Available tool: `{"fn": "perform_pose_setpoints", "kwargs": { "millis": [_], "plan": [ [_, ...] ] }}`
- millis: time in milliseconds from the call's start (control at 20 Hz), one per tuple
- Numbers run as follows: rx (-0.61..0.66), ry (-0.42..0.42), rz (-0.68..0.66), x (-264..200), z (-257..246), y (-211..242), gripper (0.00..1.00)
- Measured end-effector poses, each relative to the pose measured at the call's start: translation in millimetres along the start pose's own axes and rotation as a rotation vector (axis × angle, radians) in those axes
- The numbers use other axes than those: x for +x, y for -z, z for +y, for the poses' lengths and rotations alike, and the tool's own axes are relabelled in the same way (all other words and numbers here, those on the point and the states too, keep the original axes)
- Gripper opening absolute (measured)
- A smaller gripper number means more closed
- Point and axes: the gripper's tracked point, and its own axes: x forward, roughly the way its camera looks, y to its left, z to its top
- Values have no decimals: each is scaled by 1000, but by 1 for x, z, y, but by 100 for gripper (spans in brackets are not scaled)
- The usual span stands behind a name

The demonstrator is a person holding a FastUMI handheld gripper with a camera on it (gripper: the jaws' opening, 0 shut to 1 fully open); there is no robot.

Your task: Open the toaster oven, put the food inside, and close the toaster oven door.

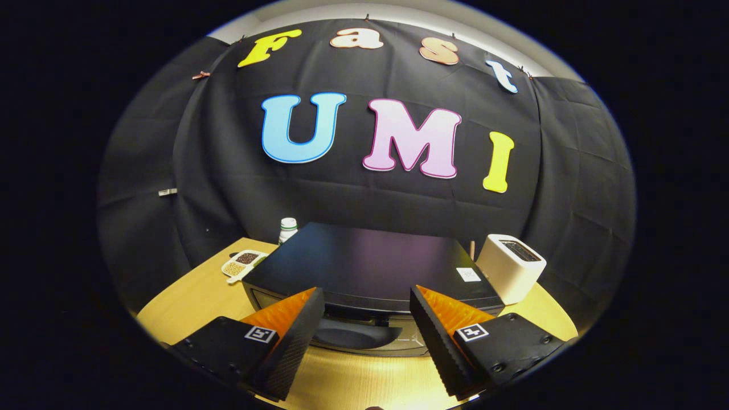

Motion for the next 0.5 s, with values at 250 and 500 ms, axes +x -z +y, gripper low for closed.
{"fn": "perform_pose_setpoints", "kwargs": {
  "millis": [250, 500],
  "plan": [
    [-35, 3, 15, 13, 11, 8, 99],
    [-76, -2, 17, 12, 15, 15, 100]
  ]
}}
